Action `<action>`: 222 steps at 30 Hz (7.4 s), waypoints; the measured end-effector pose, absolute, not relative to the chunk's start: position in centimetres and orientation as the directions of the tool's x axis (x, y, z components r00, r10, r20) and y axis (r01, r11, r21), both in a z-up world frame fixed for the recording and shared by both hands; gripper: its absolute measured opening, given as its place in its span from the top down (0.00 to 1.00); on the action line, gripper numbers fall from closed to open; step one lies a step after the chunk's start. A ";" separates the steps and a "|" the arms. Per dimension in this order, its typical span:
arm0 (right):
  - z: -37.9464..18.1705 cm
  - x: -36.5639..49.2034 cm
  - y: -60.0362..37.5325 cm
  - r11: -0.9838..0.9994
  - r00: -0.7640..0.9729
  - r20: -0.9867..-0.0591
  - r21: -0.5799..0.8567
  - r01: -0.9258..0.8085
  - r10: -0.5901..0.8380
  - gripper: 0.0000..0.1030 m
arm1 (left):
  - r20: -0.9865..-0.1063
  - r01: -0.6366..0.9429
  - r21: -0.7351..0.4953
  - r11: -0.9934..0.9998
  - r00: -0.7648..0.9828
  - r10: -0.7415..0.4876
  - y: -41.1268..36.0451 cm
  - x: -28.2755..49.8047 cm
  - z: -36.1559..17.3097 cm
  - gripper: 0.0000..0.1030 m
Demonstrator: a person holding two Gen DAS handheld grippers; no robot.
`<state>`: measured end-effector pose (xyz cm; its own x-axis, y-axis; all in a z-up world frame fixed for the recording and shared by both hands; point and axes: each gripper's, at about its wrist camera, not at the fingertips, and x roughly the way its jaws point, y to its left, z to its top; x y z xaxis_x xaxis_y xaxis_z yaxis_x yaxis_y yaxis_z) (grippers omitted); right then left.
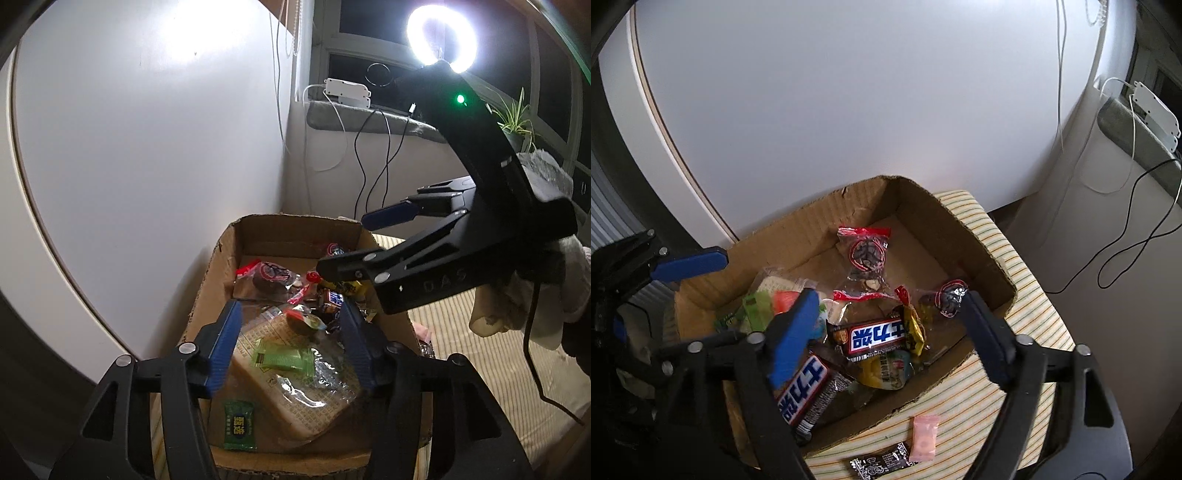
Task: Organize snacks
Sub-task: 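Carry the candy cup and yellow candy into the box and release, then move both tools back to the bed toward the pink and dark candies, then grasp the pink candy with the right tool while the left tool grasps the dark wrapper, then carry the pink candy and dark wrapper into the box and release both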
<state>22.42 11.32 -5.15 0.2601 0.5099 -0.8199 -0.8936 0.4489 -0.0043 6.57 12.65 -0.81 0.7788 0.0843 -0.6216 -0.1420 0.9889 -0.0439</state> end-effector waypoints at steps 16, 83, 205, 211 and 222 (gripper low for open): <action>-3.9 21.8 9.0 0.485 0.292 -0.816 -0.018 -0.875 0.498 0.15 | -0.603 -0.134 -0.020 0.991 0.792 0.095 11.7 5.9 -0.1 0.38; -12.6 27.2 -9.8 0.357 0.047 -0.890 0.133 -0.925 0.453 0.80 | -0.807 -0.044 0.006 0.999 0.590 0.031 -3.0 12.6 -8.8 0.68; -6.6 23.2 10.4 0.473 0.225 -0.859 0.023 -0.881 0.461 0.80 | -0.628 -0.177 -0.012 0.984 0.767 0.130 13.8 6.7 -0.6 0.75; -6.6 23.0 10.5 0.472 0.228 -0.860 0.017 -0.881 0.457 0.80 | -0.626 -0.179 -0.006 0.984 0.768 0.136 13.8 6.5 -0.6 0.75; -5.6 22.5 10.2 0.487 0.285 -0.832 -0.021 -0.873 0.475 0.23 | -0.611 -0.190 0.014 0.982 0.776 0.159 13.6 6.0 -0.3 0.41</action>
<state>22.53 10.23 -5.61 0.2853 0.4750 -0.8325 -0.8732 0.4868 -0.0214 6.00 13.61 -0.27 0.7756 0.1587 -0.6110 -0.1896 0.9818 0.0142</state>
